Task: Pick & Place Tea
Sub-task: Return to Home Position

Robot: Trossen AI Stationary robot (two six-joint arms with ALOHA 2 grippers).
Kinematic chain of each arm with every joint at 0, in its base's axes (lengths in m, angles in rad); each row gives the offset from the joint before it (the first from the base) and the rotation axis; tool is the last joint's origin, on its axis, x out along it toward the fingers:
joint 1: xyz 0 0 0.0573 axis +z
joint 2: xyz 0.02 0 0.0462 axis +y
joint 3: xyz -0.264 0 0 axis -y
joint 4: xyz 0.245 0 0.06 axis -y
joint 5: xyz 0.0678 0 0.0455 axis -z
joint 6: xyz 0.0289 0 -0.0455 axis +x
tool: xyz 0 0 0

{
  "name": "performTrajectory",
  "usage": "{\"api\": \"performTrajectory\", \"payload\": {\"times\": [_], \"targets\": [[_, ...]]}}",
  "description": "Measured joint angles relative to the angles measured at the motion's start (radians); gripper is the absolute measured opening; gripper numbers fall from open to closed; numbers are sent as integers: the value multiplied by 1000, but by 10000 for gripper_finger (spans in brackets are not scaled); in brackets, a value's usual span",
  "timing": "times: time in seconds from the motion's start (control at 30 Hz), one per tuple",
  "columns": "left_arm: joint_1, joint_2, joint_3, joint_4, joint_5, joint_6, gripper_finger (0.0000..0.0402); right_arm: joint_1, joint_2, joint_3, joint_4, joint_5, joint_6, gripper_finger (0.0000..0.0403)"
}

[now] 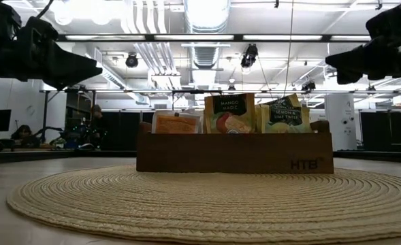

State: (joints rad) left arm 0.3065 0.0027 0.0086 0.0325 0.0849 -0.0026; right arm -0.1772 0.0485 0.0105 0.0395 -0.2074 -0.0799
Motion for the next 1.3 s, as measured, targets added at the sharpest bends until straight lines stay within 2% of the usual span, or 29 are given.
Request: {"api": "performTrajectory", "payload": {"times": [0.5, 1.3], "targets": [[0, 1, -1, -3, -1, -81, 195, 0, 111, 0, -2, 1, -58, 9], [0, 1, -2, -4, 0, -80, 195, 0, 118, 0, -2, 0, -25, 9]]}}
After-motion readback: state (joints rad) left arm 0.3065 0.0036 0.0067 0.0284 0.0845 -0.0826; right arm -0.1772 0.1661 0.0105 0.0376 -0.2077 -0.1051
